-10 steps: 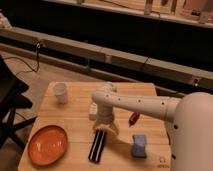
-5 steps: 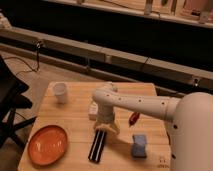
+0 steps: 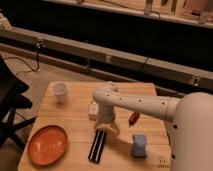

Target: Place the eraser on the white sponge

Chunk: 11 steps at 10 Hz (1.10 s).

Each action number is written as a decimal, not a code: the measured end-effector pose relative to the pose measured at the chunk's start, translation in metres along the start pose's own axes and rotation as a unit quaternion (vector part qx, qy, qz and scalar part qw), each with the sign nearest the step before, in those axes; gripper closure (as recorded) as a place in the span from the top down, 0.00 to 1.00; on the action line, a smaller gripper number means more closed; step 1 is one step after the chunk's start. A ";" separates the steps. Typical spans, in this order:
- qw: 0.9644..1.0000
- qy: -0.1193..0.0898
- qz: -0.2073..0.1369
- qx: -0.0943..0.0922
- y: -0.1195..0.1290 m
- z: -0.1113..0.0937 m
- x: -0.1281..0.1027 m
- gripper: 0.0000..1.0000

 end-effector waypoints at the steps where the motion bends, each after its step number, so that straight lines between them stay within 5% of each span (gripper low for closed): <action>1: 1.000 -0.008 0.002 0.005 0.001 0.006 -0.003 0.80; 5: 1.000 -0.029 -0.006 0.011 -0.002 0.023 -0.015 0.76; 7: 0.999 -0.027 -0.017 -0.006 -0.016 0.025 -0.027 0.55; 11: 0.999 -0.026 -0.018 -0.006 -0.017 0.019 -0.027 0.09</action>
